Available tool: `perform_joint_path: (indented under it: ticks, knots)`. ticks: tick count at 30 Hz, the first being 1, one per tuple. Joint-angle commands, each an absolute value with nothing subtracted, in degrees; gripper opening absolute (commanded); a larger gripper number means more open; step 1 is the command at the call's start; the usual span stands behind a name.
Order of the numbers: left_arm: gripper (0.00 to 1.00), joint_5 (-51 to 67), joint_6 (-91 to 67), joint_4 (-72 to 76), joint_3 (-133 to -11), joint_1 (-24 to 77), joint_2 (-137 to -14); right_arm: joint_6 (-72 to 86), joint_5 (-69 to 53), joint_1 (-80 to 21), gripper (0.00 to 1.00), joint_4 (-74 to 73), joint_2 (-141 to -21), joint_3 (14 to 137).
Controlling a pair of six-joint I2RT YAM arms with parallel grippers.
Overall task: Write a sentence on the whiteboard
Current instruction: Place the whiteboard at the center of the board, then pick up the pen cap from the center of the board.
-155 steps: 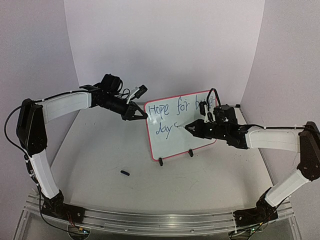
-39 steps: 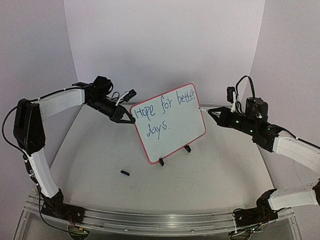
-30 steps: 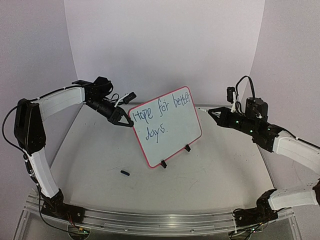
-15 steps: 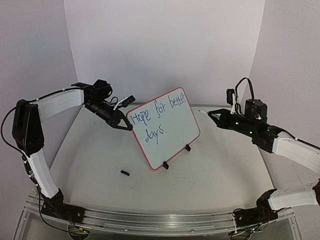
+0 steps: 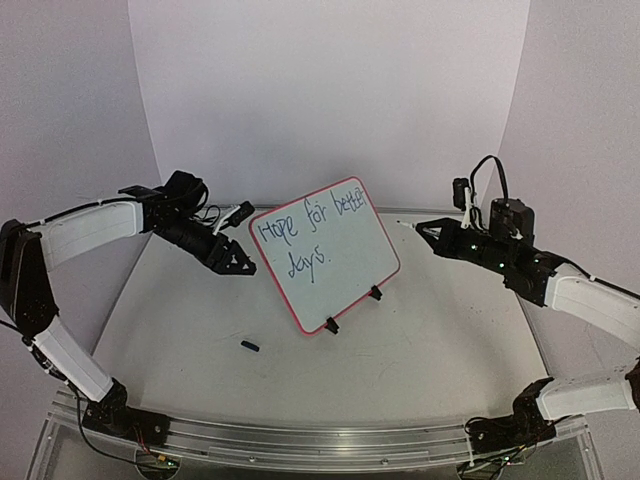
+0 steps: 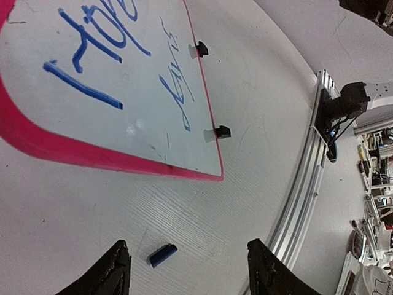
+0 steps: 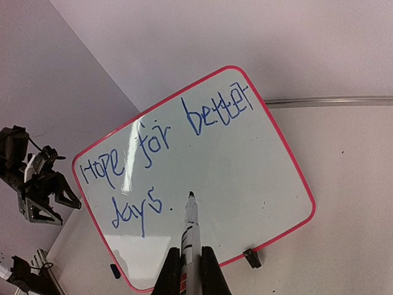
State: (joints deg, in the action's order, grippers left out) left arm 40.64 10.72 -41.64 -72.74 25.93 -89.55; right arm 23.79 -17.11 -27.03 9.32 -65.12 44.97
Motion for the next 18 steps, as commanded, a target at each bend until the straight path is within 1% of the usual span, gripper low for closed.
perform_joint_path:
  ticks: [1, 5, 8, 13, 18]
  knots:
    - [0.67, 35.20, 5.61, -30.49, -65.25, 26.02, -81.51, 23.03, -17.48, -26.81, 0.00, 10.20, -63.73, 44.25]
    - [0.67, 32.15, 1.35, -18.92, -55.14, 26.14, -75.82, 22.79, -17.10, -26.83, 0.00, 10.24, -62.62, 43.34]
    - [0.67, 32.27, -2.46, -8.51, -47.31, 26.31, -73.76, 22.82, -17.09, -26.86, 0.00, 10.28, -62.15, 42.91]
    - [0.64, 31.70, -4.73, -2.07, -41.07, 28.72, -77.71, 23.45, -17.55, -26.82, 0.00, 10.48, -61.94, 42.50]
    - [0.63, 32.44, -6.59, 4.65, -38.23, 30.13, -82.84, 24.06, -17.94, -26.83, 0.00, 10.64, -61.62, 41.90]
